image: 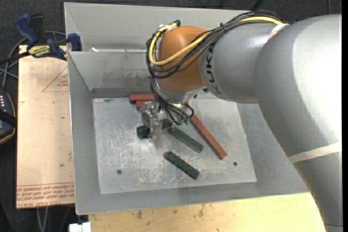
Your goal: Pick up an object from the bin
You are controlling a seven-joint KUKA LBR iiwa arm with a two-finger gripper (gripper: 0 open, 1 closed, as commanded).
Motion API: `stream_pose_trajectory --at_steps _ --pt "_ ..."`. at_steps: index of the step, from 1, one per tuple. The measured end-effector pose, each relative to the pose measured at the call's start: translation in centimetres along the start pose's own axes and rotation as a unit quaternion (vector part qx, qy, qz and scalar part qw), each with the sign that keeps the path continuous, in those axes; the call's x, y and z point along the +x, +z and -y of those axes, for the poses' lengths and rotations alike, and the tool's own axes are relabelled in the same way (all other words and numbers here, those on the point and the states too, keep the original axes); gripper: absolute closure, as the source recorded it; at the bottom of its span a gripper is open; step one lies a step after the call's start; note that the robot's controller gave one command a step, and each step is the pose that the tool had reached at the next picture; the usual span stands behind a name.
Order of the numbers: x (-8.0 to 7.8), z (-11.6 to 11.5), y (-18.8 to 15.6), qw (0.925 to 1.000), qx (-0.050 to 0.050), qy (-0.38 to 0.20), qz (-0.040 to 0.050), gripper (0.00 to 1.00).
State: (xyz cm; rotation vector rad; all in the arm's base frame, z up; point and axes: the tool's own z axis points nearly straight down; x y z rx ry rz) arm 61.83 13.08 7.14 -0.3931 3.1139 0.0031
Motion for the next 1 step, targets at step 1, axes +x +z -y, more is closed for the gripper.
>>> stream_pose_trajectory --at_steps 1 --pt "-1.09 1.85 -15.67 0.9871 0.001 -0.16 0.0039 1.0"
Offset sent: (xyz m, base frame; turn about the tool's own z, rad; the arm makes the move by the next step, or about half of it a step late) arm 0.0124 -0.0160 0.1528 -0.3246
